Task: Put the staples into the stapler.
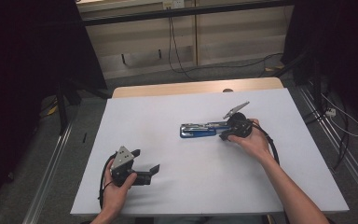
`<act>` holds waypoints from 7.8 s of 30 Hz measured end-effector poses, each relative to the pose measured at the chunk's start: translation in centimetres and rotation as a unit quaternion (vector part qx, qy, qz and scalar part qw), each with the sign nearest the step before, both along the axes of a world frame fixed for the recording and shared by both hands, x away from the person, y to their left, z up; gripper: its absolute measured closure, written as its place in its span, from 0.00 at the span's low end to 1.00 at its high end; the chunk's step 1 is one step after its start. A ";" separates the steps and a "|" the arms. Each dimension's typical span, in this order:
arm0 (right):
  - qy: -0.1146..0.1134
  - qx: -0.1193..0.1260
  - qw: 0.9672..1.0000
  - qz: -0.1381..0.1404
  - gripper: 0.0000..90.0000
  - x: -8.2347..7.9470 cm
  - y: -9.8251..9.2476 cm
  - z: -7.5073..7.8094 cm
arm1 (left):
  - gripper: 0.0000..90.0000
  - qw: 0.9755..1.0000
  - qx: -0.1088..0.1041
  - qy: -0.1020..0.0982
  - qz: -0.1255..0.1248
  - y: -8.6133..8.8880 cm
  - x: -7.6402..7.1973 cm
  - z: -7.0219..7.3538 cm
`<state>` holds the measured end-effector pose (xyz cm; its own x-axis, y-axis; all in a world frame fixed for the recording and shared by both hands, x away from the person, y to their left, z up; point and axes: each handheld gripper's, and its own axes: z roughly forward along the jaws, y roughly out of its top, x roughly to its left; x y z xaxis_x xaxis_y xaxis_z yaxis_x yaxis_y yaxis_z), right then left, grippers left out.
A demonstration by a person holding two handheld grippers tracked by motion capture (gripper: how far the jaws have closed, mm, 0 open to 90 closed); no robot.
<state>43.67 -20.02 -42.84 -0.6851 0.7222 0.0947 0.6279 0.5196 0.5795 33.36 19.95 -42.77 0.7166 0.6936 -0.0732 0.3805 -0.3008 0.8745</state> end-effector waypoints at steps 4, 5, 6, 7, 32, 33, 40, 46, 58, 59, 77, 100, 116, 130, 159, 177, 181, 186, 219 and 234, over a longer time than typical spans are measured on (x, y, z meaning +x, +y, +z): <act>-0.007 0.000 1.000 0.009 0.88 -0.1 0.2 0.2 | 0.04 1.000 -0.005 -0.003 0.002 0.1 0.0 0.1; -0.007 0.000 1.000 0.010 0.88 -0.2 0.3 0.3 | 0.04 1.000 -0.005 -0.003 0.002 0.2 0.0 0.2; -0.008 0.001 1.000 0.012 0.88 -0.2 0.3 0.4 | 0.04 1.000 -0.004 -0.003 0.003 0.2 0.0 0.2; -0.010 0.002 1.000 0.014 0.88 -0.3 0.4 0.5 | 0.04 1.000 -0.005 -0.002 0.004 0.3 0.0 0.2; -0.057 0.074 0.995 0.023 0.88 -0.7 0.3 1.9 | 0.04 1.000 0.004 0.010 0.001 0.1 0.3 -0.2; -0.060 0.077 0.995 0.023 0.88 -0.7 0.3 2.0 | 0.04 1.000 0.004 0.009 0.001 0.1 0.3 -0.2; -0.067 0.098 0.993 0.022 0.88 -0.7 0.2 2.4 | 0.04 1.000 0.002 0.010 0.002 0.0 0.4 -0.3; -0.079 0.106 0.991 0.026 0.88 -0.7 0.5 2.8 | 0.04 1.000 0.003 0.009 0.001 0.0 0.4 -0.2; -0.092 0.118 0.988 0.034 0.88 -0.4 1.2 3.7 | 0.04 1.000 0.003 0.008 -0.001 0.0 0.3 -0.2; -0.094 0.120 0.988 0.034 0.88 -0.4 1.3 3.8 | 0.04 1.000 0.002 0.008 -0.001 0.0 0.3 -0.2; -0.105 0.125 0.986 0.040 0.88 0.3 2.3 5.1 | 0.04 1.000 0.002 0.011 -0.001 0.0 0.3 -0.2; -0.110 0.118 0.986 0.042 0.88 2.3 4.2 5.7 | 0.04 1.000 0.002 0.009 0.000 0.1 0.4 -0.2; -0.123 0.123 0.984 0.036 0.88 3.3 5.4 6.2 | 0.04 1.000 0.001 0.009 0.002 0.2 0.4 -0.2; -0.119 0.117 0.985 0.046 0.88 4.3 7.0 6.7 | 0.04 1.000 -0.001 0.009 0.003 0.3 0.4 -0.2; -0.091 0.107 0.984 0.108 0.88 5.6 8.7 5.9 | 0.04 1.000 -0.002 0.010 0.001 0.2 0.3 -0.2; -0.090 0.069 0.982 0.154 0.88 6.3 8.8 5.1 | 0.04 1.000 -0.002 0.010 0.000 0.2 0.3 -0.2; -0.088 0.063 0.982 0.156 0.88 6.7 8.7 4.6 | 0.04 1.000 -0.002 0.010 0.000 0.2 0.3 -0.2; -0.089 0.060 0.981 0.161 0.88 7.0 8.7 4.2 | 0.04 1.000 -0.003 0.011 0.000 0.2 0.3 -0.2; -0.083 0.039 0.968 0.236 0.88 7.9 9.3 1.8 | 0.05 1.000 0.001 0.011 -0.005 0.2 0.3 -0.2; -0.087 0.020 0.960 0.267 0.88 7.8 9.4 1.3 | 0.05 1.000 0.000 0.011 -0.005 0.2 0.3 -0.2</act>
